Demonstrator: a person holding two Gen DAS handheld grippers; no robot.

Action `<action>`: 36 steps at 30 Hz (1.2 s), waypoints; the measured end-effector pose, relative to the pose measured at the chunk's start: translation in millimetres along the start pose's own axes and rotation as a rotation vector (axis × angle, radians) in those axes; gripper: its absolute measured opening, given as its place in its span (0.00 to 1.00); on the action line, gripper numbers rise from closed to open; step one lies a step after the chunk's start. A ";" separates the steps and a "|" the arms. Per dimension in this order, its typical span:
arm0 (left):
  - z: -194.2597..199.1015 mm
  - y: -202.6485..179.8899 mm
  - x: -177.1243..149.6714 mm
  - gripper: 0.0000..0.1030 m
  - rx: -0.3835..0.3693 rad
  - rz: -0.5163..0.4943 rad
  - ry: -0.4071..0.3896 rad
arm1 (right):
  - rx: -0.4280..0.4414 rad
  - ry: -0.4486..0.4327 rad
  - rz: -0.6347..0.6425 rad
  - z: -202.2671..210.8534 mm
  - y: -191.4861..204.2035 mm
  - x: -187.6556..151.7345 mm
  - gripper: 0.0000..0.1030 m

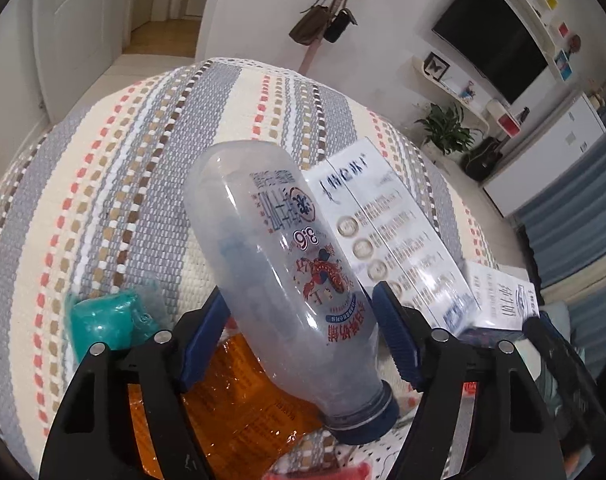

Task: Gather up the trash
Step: 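Return to the table and grasp the clear plastic bottle with the left tool, then grasp the white milk carton with the right tool while the left holds the bottle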

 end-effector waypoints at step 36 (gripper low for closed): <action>58.7 -17.5 -15.6 0.63 -0.107 -0.188 -0.069 | -0.078 0.092 0.473 -31.8 93.4 -14.3 0.52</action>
Point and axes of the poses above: each gripper's, at about its wrist camera, not at the fingertips, and z roughly against the way its jaws point, y to its left, x to its top, the point moved 4 cm from there along -z, roughly the way its jaws point, and after that the axes turned 7 degrees about y, right-handed, at the moved point
